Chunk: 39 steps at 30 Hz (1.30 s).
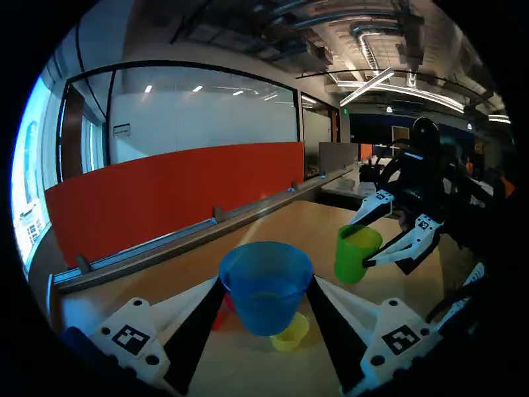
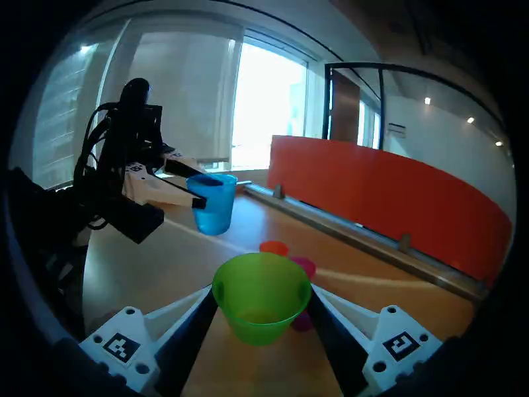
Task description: Pour water
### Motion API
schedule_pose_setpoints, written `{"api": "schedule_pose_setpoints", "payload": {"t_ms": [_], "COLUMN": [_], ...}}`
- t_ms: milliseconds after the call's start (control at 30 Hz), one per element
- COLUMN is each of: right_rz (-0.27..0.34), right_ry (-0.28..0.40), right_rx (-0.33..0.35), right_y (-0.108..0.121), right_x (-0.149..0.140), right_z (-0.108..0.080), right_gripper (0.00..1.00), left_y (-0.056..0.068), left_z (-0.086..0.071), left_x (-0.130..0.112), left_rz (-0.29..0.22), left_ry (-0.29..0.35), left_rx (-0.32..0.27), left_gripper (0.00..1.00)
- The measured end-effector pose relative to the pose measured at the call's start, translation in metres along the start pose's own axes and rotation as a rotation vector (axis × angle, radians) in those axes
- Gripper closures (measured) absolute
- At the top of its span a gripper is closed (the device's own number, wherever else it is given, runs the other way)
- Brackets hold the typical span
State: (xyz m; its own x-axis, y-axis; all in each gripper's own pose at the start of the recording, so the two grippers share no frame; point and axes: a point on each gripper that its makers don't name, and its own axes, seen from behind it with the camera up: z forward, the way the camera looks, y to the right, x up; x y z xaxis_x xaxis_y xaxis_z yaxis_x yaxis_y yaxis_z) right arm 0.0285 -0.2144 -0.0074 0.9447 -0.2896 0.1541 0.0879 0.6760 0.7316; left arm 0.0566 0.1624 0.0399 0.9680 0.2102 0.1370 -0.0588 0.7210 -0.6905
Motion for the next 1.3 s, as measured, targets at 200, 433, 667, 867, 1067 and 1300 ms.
{"api": "schedule_pose_setpoints", "payload": {"t_ms": [200, 433, 667, 867, 1067, 1300], "right_rz": [0.007, 0.023, 0.036, 0.058, 0.070, 0.056], "right_ry": [0.037, 0.077, 0.116, 0.169, 0.201, 0.215], "right_rx": [0.004, 0.009, 0.022, 0.038, 0.058, 0.068], "right_y": [-0.001, 0.000, -0.001, -0.003, -0.005, -0.007], "right_x": [0.007, 0.012, 0.014, 0.023, 0.024, 0.027], "right_z": [-0.004, -0.006, -0.004, -0.003, -0.001, 0.001], "right_gripper": [0.07, 0.07, 0.07, 0.07, 0.07, 0.07], "left_y": [0.006, 0.011, 0.016, 0.017, 0.018, 0.023], "left_z": [-0.005, -0.006, -0.009, -0.010, -0.010, -0.008], "left_x": [0.016, 0.024, 0.033, 0.039, 0.041, 0.044], "left_rz": [-0.019, -0.036, -0.031, -0.025, -0.023, -0.030], "left_ry": [0.045, 0.070, 0.100, 0.116, 0.132, 0.148], "left_rx": [0.000, -0.006, -0.015, -0.010, -0.014, -0.030], "left_gripper": [0.14, 0.14, 0.15, 0.15, 0.15, 0.14]}}
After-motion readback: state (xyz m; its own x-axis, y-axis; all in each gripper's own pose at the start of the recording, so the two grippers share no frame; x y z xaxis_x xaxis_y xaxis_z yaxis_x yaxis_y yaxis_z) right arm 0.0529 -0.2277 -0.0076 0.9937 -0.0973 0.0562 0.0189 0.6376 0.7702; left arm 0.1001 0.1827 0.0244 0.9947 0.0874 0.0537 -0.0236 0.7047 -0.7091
